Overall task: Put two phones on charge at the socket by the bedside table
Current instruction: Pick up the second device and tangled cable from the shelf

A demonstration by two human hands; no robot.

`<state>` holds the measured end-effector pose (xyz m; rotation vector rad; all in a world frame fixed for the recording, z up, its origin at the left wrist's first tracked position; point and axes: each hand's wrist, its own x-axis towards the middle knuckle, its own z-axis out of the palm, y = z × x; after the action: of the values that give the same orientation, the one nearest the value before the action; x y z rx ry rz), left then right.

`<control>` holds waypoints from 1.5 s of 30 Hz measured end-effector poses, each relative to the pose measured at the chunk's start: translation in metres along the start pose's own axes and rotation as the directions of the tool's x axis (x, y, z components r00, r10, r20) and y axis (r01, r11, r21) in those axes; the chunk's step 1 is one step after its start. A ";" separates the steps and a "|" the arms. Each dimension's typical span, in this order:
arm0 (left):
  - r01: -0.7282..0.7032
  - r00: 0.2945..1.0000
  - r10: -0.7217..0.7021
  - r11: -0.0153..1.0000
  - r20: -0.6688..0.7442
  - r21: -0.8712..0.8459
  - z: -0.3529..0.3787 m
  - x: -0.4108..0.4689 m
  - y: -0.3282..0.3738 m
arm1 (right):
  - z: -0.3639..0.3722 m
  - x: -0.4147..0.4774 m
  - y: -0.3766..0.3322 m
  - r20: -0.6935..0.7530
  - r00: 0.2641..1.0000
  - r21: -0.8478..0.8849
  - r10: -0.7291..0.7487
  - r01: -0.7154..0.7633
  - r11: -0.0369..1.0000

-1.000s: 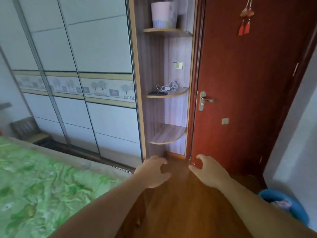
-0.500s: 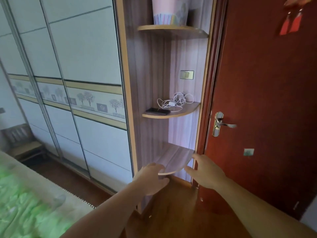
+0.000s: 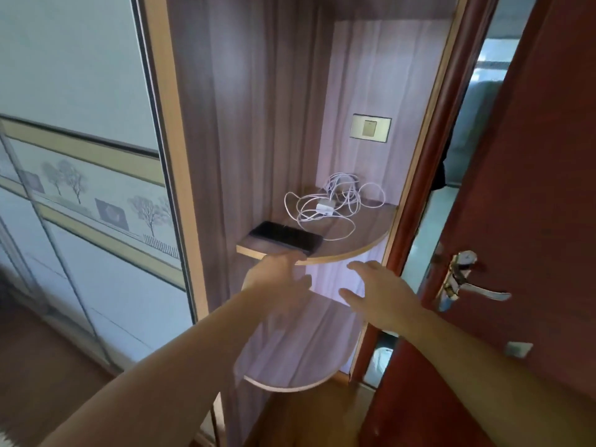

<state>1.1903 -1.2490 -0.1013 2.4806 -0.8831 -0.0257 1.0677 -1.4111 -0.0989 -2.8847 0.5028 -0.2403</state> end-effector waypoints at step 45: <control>0.686 0.728 -0.685 0.726 -0.044 0.053 0.026 0.122 -0.002 | 0.046 0.327 0.039 0.033 0.973 0.142 -0.230 0.224 0.964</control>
<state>1.2835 -1.3322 -0.1068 2.7206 0.1040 -0.2258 1.3678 -1.5530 -0.1119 -2.8020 0.1389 -0.2279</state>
